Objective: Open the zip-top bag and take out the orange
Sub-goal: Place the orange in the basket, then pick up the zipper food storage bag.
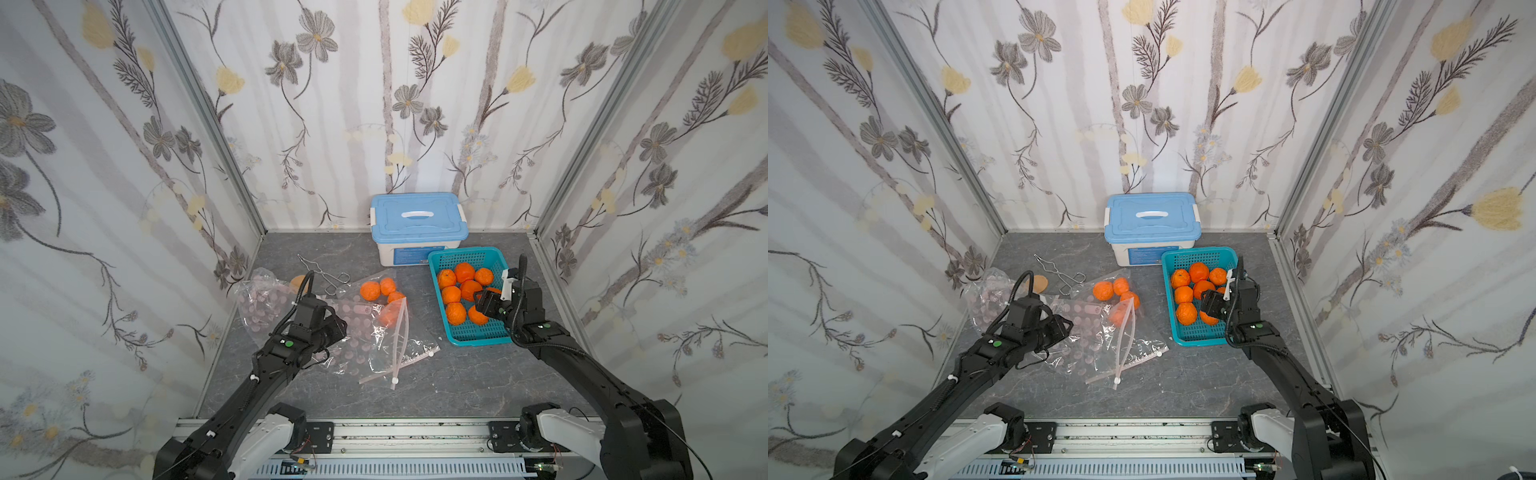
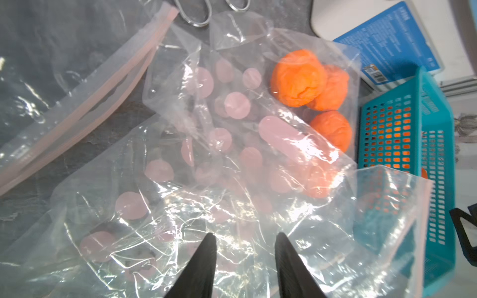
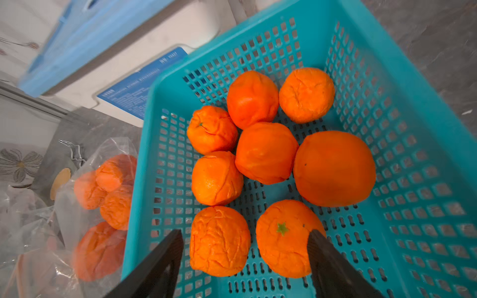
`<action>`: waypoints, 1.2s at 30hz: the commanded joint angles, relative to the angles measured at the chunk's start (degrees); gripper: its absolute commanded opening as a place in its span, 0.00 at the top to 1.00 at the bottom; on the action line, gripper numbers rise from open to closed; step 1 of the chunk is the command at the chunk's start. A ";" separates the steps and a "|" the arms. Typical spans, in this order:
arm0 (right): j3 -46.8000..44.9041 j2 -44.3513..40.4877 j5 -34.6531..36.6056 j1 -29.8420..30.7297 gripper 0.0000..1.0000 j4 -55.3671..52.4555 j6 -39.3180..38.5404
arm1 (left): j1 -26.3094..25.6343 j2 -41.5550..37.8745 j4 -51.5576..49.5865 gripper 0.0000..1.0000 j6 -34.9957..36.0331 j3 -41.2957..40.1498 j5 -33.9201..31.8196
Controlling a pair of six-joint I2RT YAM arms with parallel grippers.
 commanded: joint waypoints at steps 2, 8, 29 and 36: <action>-2.75 -6.29 0.72 0.07 0.21 5.00 0.02 | -7.17 -0.32 -8.38 0.55 6.42 7.14 -6.30; -5.42 -11.91 1.47 0.07 0.21 6.58 0.19 | -23.12 8.79 -12.11 0.34 10.17 16.87 -10.66; -6.31 -12.01 0.94 0.07 0.21 6.14 0.20 | -43.16 43.55 -26.90 0.25 10.83 33.74 -35.85; -6.59 -11.60 0.50 0.07 0.22 6.57 0.05 | -42.83 45.76 -32.55 0.68 11.85 38.18 -43.03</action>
